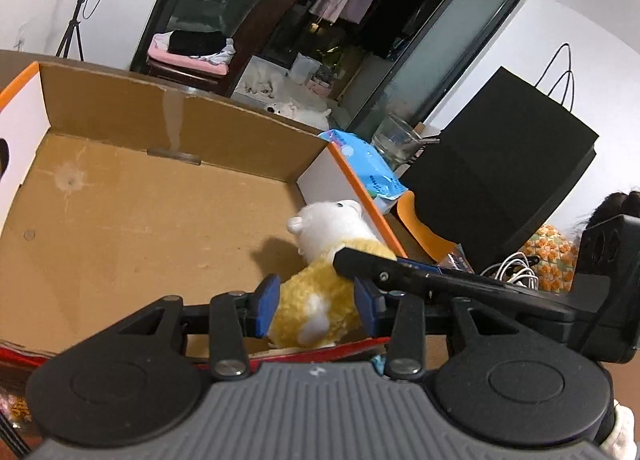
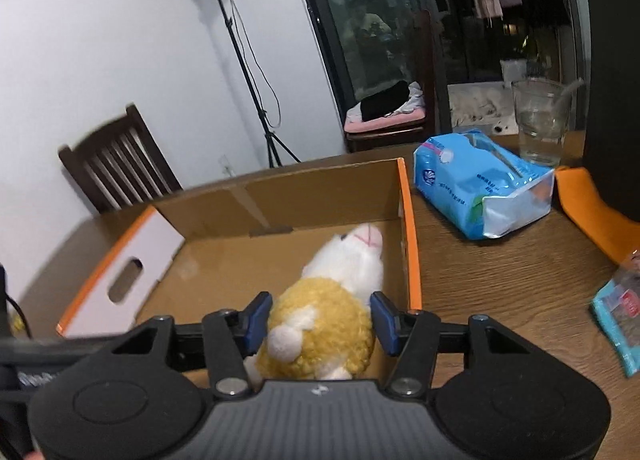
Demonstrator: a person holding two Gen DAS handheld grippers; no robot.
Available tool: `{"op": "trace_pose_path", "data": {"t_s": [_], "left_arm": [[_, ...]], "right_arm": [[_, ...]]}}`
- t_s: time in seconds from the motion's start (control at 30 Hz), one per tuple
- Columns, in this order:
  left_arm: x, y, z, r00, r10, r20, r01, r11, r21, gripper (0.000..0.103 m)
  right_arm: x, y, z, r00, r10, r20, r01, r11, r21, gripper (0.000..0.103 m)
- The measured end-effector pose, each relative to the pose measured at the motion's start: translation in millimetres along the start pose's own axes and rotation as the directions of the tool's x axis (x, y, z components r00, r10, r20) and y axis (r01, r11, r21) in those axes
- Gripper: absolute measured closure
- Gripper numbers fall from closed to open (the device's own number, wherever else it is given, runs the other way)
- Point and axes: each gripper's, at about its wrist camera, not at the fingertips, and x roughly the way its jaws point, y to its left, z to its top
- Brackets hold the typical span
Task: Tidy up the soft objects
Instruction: 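Carry the plush sheep into the cardboard box and open both tools, then reach both tools to the lavender linen pouch and close on it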
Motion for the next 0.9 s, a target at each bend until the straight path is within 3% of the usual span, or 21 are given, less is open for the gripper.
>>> {"op": "trace_pose_path", "data": {"t_s": [0.23, 0.33, 0.37, 0.4, 0.53, 0.8, 0.9], "left_arm": [[-46, -24, -4, 0.995, 0.079, 0.055, -0.083, 0.994, 0.066, 0.057], [-80, -40, -3, 0.985, 0.123, 0.118, -0.137, 0.984, 0.118, 0.051], [-94, -45, -3, 0.979, 0.143, 0.143, -0.163, 0.977, 0.136, 0.045], [-108, -50, -5, 0.97, 0.17, 0.173, -0.197, 0.969, 0.151, 0.038], [-164, -62, -28, 0.913, 0.281, 0.296, -0.345, 0.919, 0.19, 0.027], [-248, -70, -125, 0.832, 0.353, 0.429, -0.47, 0.858, 0.207, 0.017], [-268, -74, -164, 0.826, 0.352, 0.441, -0.478, 0.851, 0.216, 0.015]], "right_arm": [[-41, 10, 7, 0.998, -0.04, 0.048, 0.042, 0.999, -0.035, 0.04], [-70, 15, 15, 0.995, -0.046, 0.093, 0.052, 0.997, -0.057, 0.036], [-81, 17, 18, 0.993, -0.046, 0.107, 0.053, 0.997, -0.064, 0.035], [-92, 19, 19, 0.992, -0.044, 0.121, 0.053, 0.996, -0.071, 0.032], [-144, 28, 11, 0.979, -0.048, 0.196, 0.071, 0.991, -0.11, 0.025], [-225, 46, -72, 0.948, 0.011, 0.317, 0.058, 0.977, -0.207, 0.018], [-245, 55, -115, 0.935, 0.016, 0.354, 0.065, 0.974, -0.216, 0.017]]}}
